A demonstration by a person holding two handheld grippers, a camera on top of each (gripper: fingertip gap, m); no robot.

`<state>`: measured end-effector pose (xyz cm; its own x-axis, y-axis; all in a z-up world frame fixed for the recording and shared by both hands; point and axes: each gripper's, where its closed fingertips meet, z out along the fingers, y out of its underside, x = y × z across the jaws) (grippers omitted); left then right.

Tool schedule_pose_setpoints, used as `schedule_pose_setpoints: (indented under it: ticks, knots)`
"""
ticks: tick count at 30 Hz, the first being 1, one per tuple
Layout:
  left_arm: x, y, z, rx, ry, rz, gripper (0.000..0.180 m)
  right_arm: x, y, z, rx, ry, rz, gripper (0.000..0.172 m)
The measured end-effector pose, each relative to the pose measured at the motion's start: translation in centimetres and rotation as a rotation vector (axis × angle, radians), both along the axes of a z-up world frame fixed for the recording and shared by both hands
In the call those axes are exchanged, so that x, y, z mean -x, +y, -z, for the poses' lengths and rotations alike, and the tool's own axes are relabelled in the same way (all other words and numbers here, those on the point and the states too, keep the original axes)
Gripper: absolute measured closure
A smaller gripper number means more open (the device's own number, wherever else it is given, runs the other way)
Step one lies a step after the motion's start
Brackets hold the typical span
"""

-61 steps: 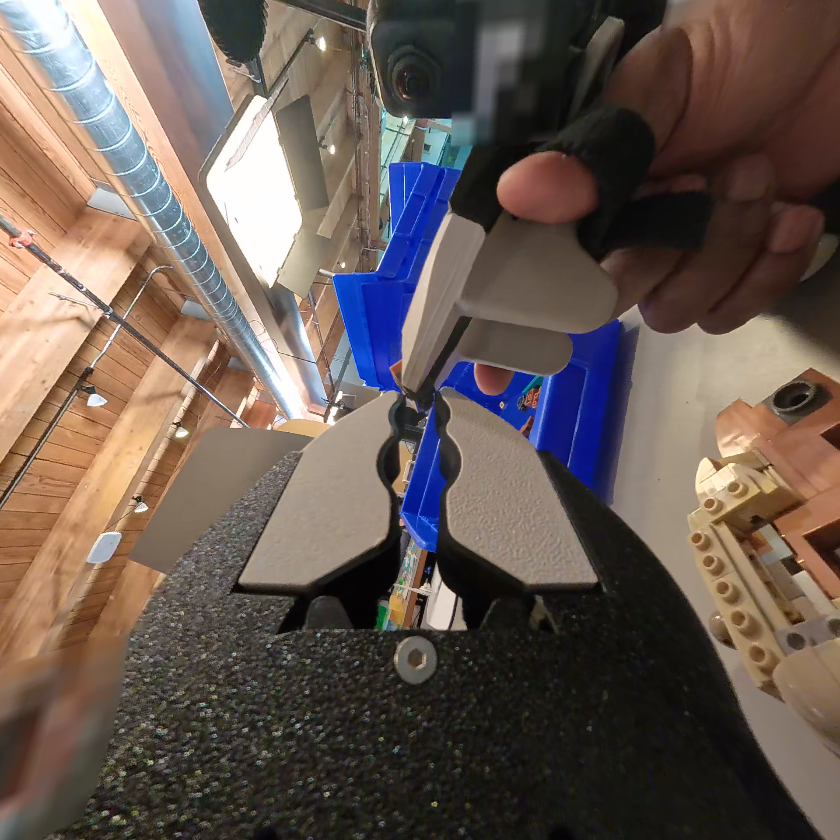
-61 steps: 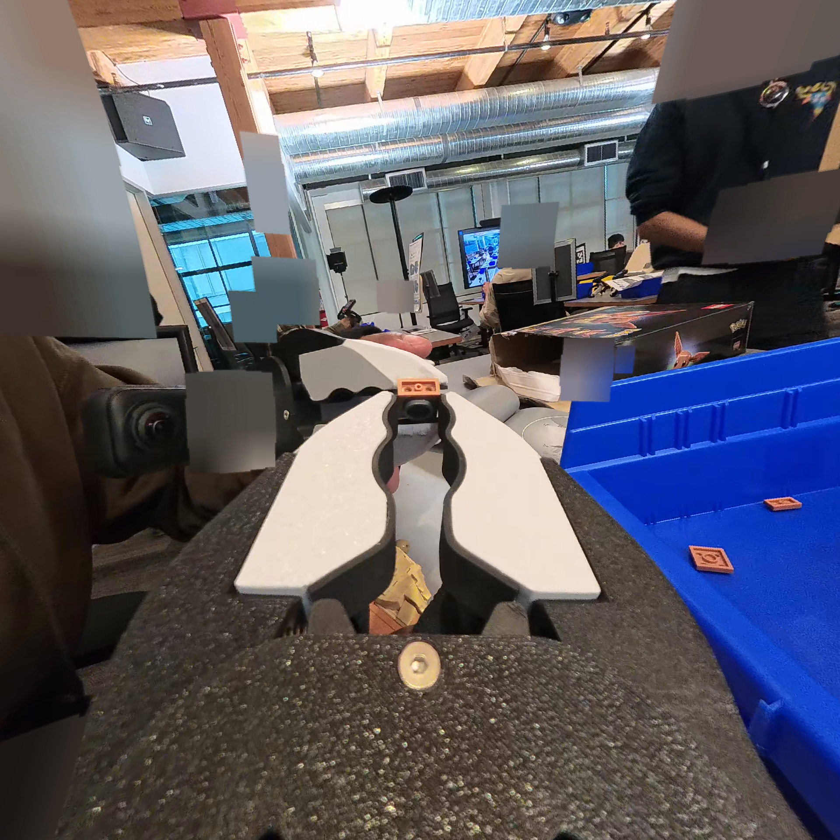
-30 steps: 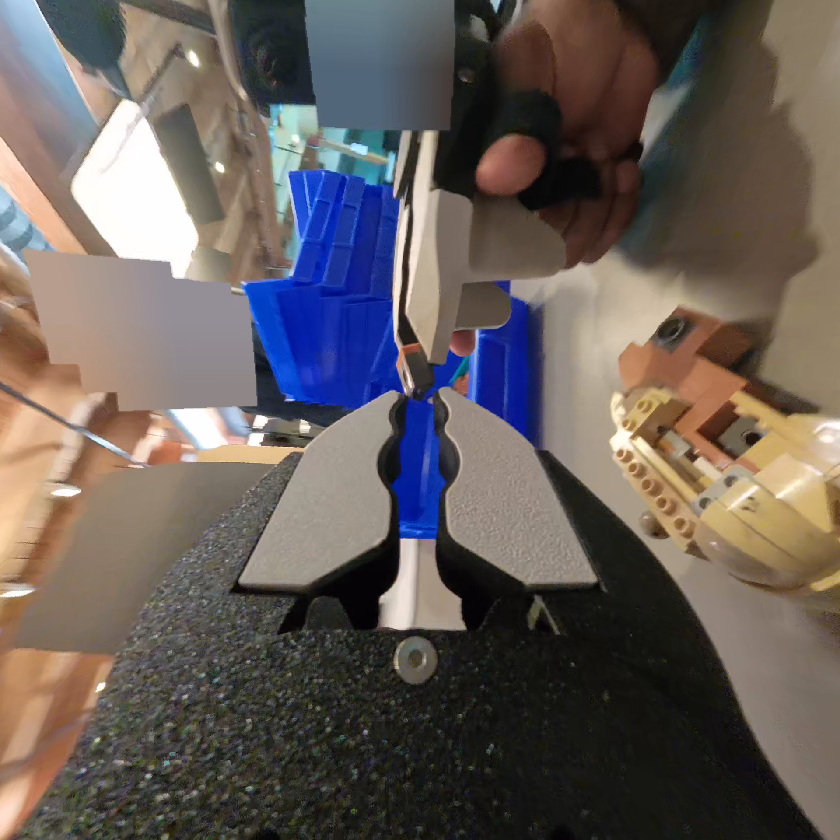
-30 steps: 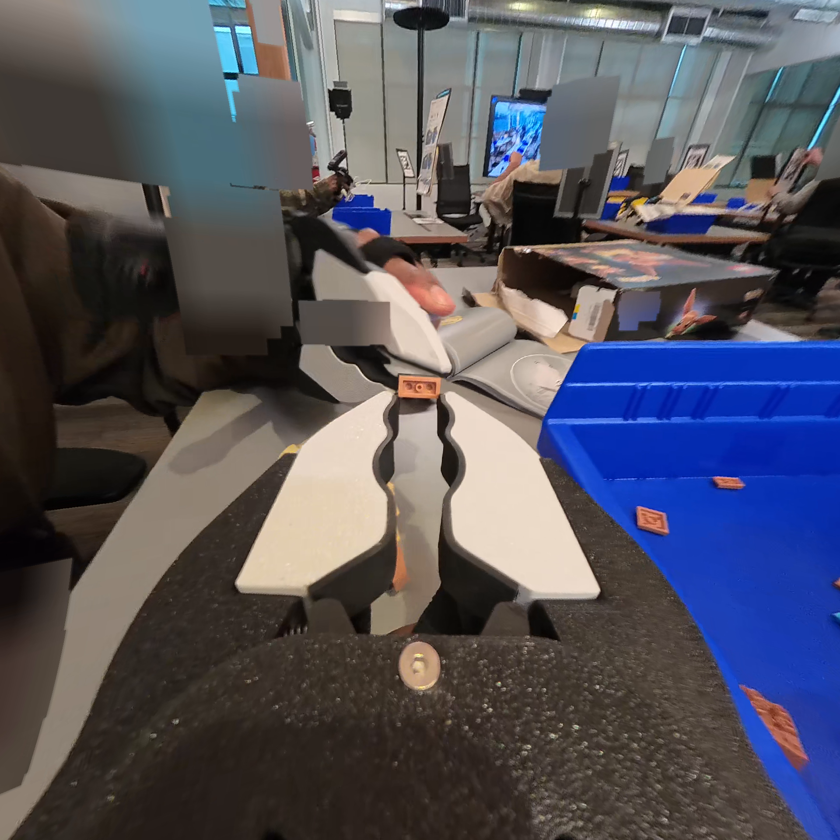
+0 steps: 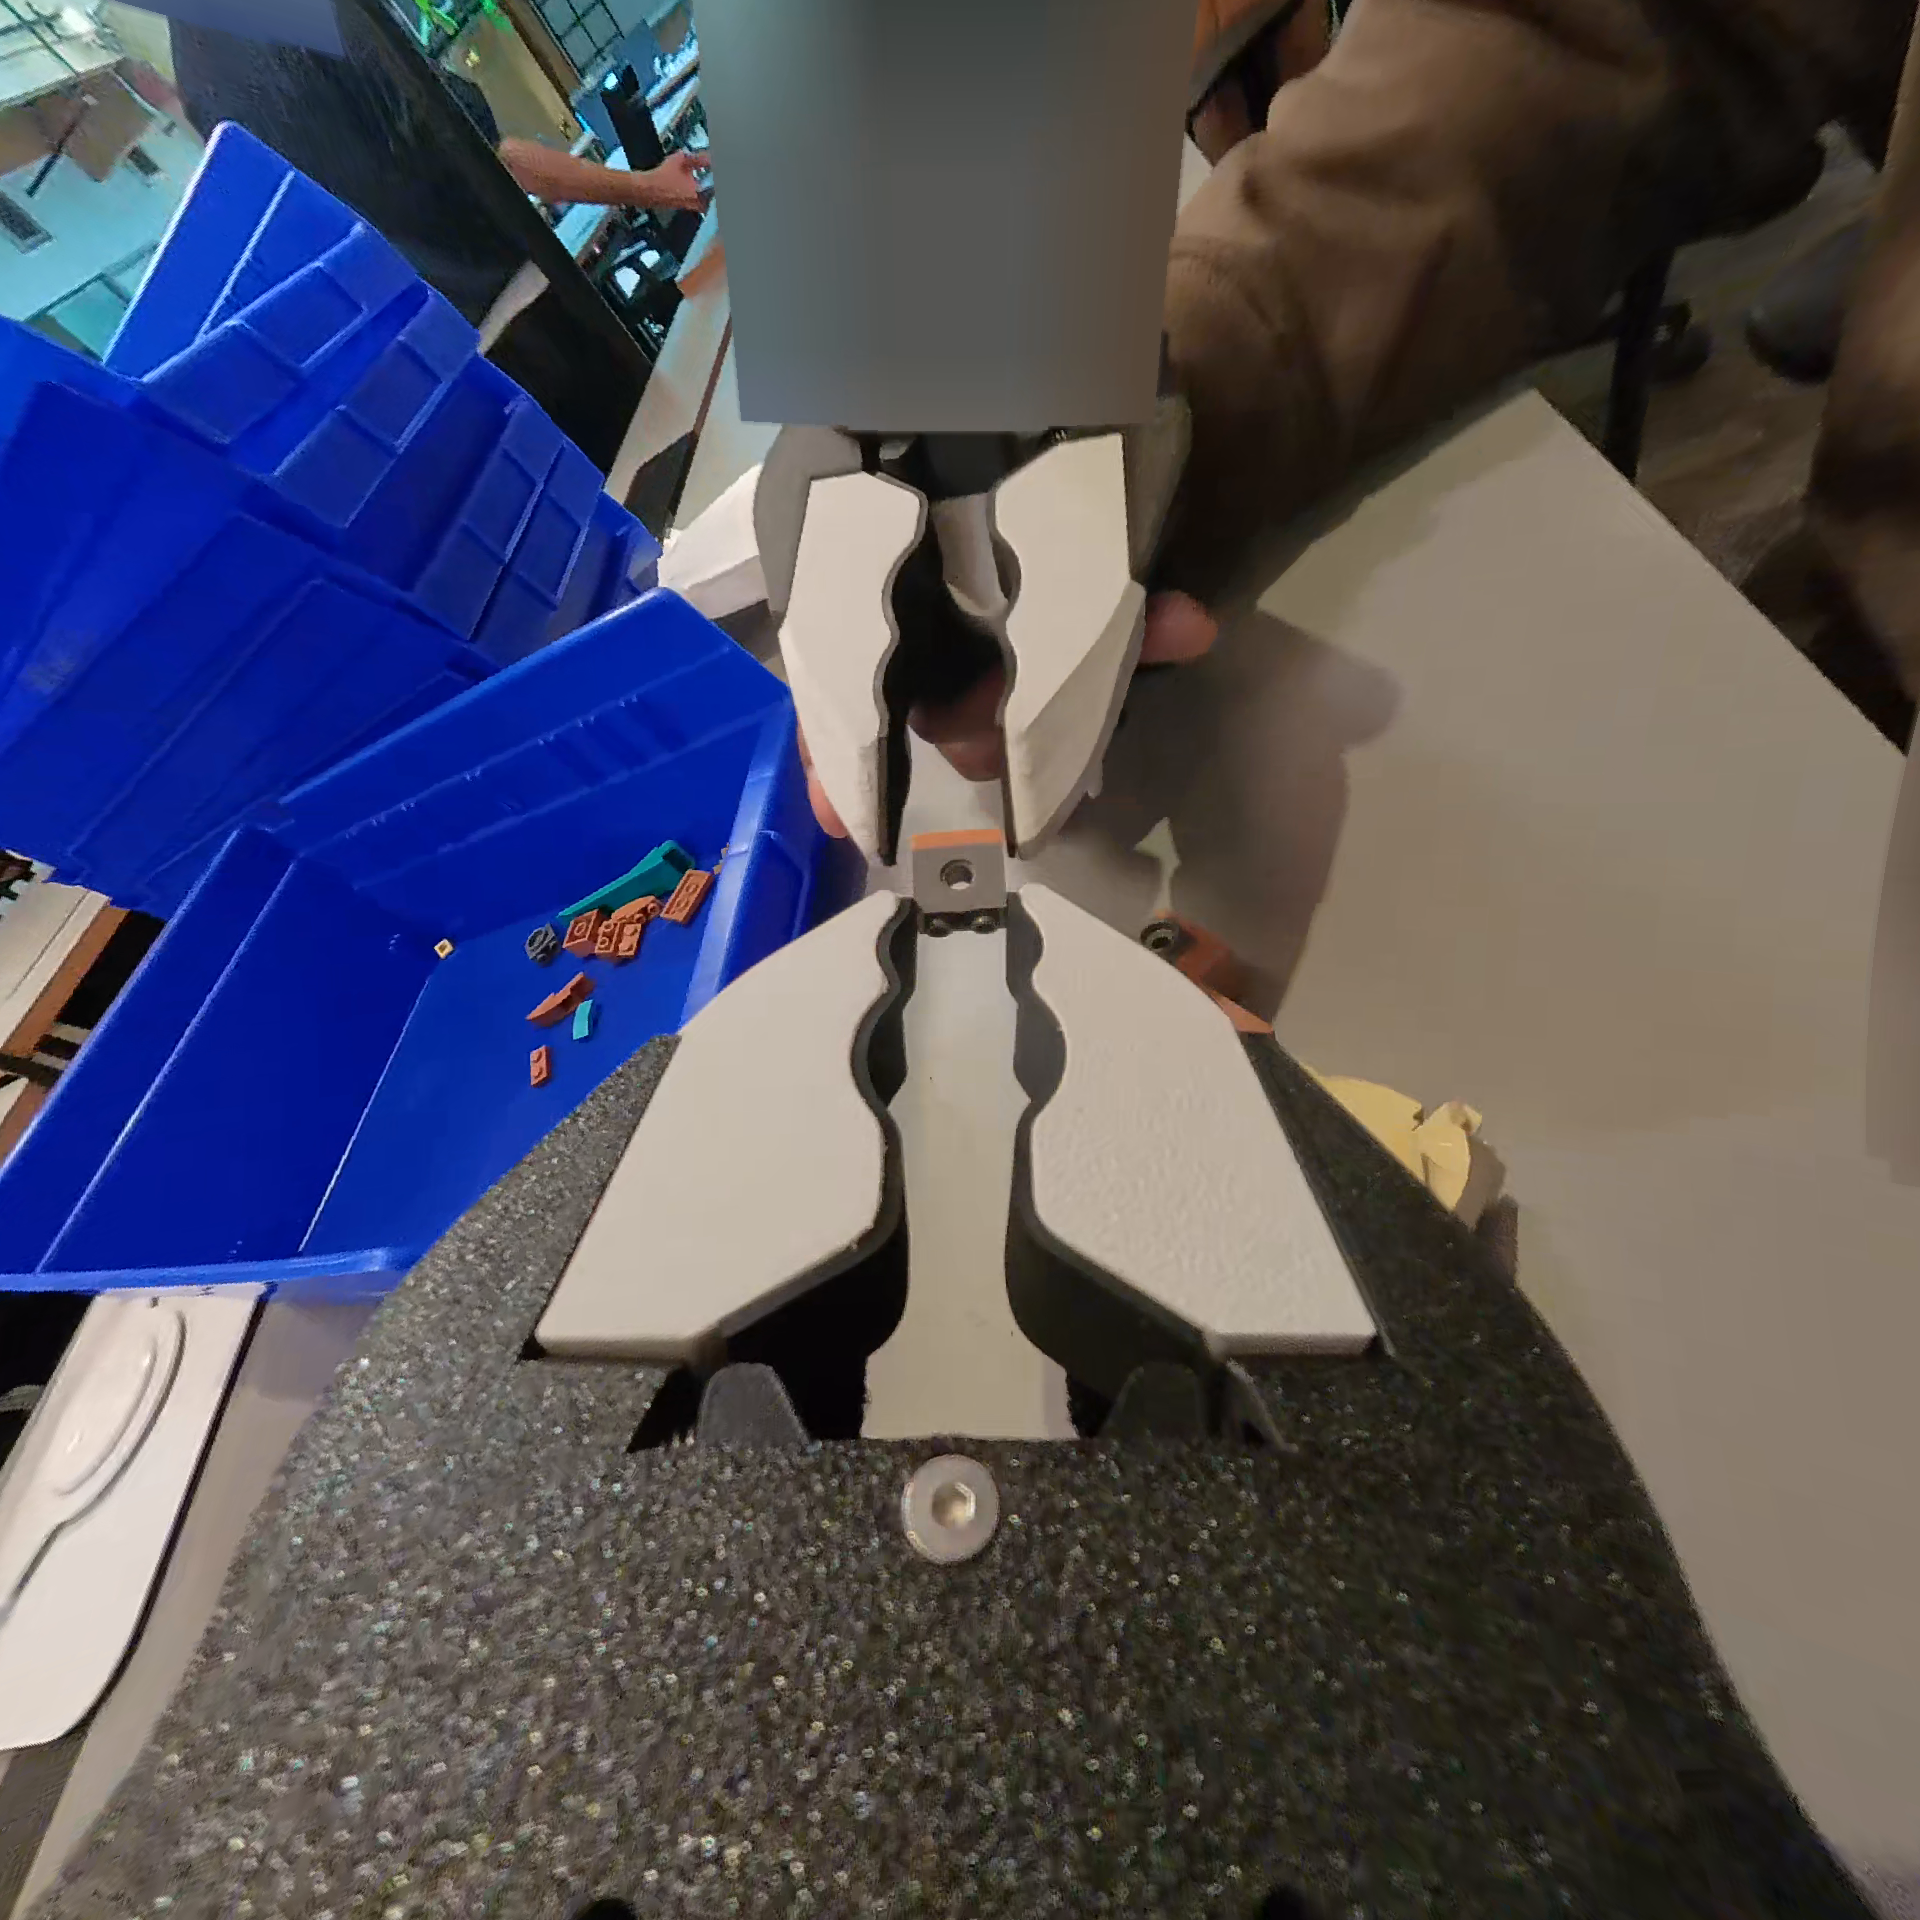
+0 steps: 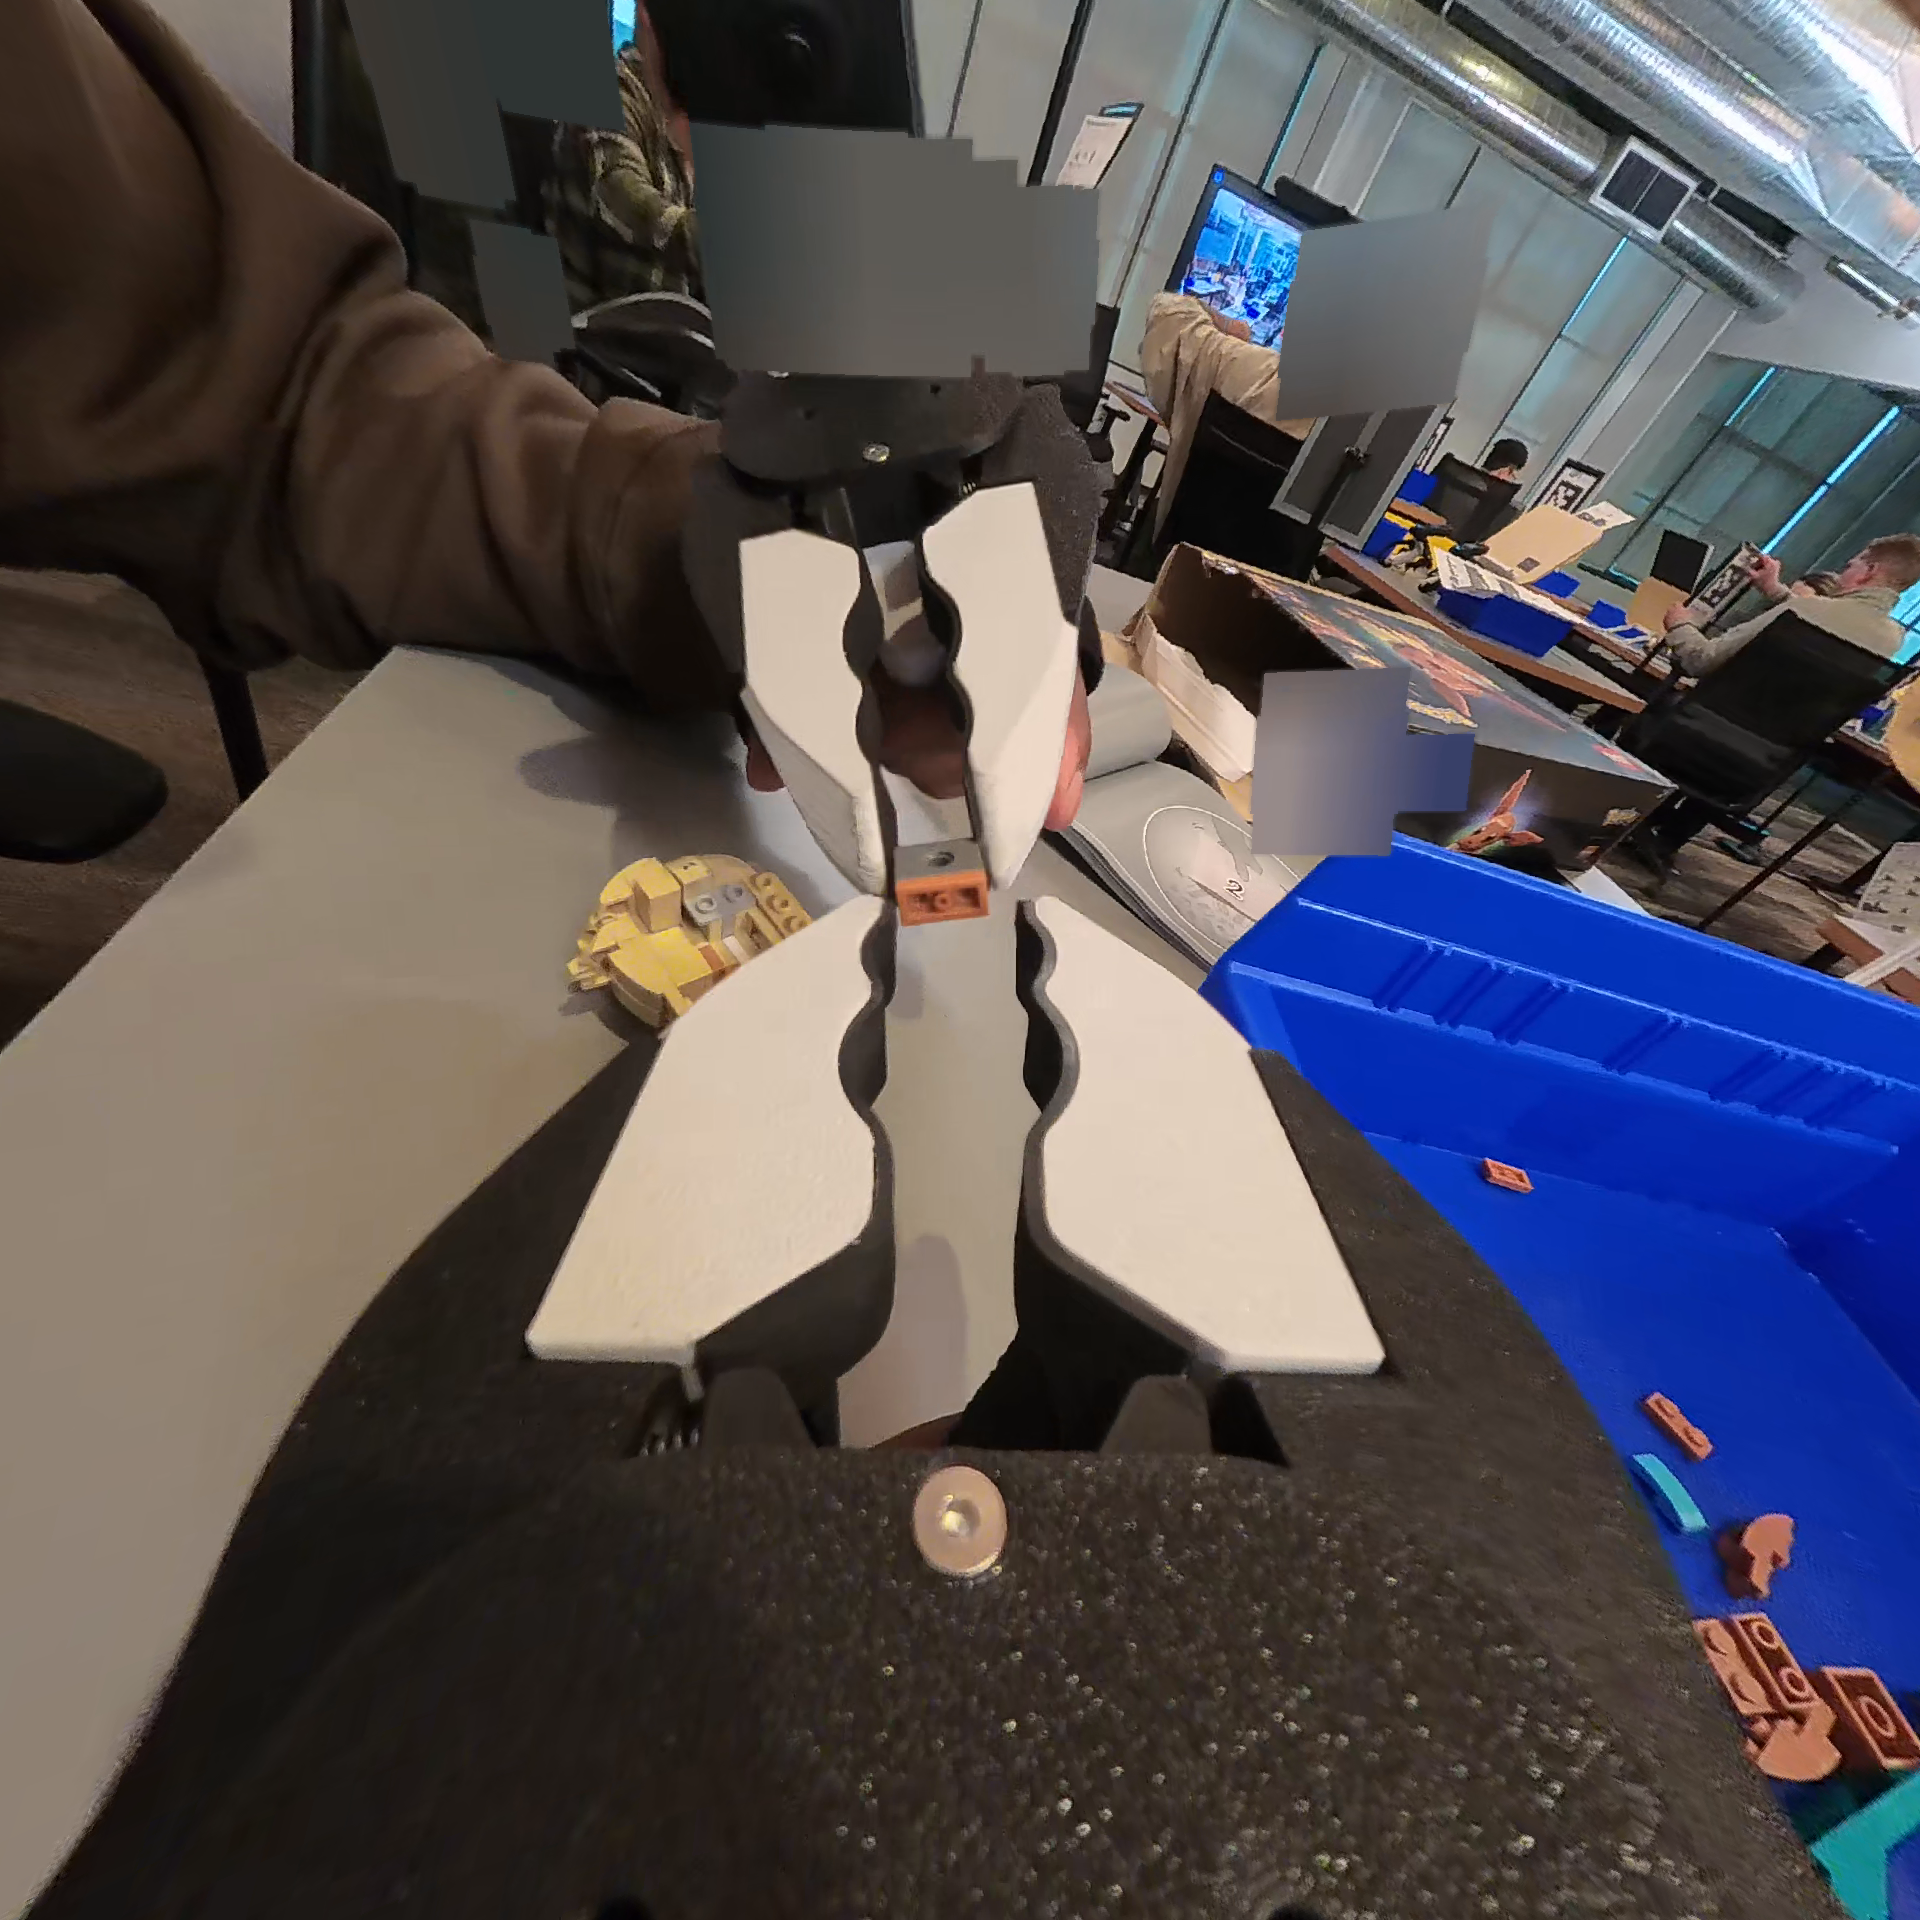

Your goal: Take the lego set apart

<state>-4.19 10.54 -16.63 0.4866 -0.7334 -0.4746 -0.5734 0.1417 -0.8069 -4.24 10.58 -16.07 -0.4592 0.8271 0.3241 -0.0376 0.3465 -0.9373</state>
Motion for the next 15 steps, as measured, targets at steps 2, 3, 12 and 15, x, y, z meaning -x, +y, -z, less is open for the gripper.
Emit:
schedule_pose_setpoints:
  ticks: [2, 3, 12, 15]
  knots:
    - [-0.12, -0.08, 0.26, 0.0, 0.022, 0.005, 0.164, -0.01, -0.24, 0.2, -0.01, -0.008, -0.01, 0.15]
    - [-0.22, -0.18, 0.42, 0.004, 0.032, 0.012, 0.164, -0.02, -0.43, 0.39, -0.021, -0.014, -0.017, 0.151]
    - [-0.34, -0.13, 0.75, 0.04, 0.016, 0.015, 0.164, 0.01, -0.65, 0.72, -0.113, -0.022, -0.003, 0.155]
    - [-0.54, -0.25, 0.75, 0.054, -0.018, 0.036, 0.164, -0.22, -0.75, 0.73, -0.106, -0.035, -0.018, 0.156]
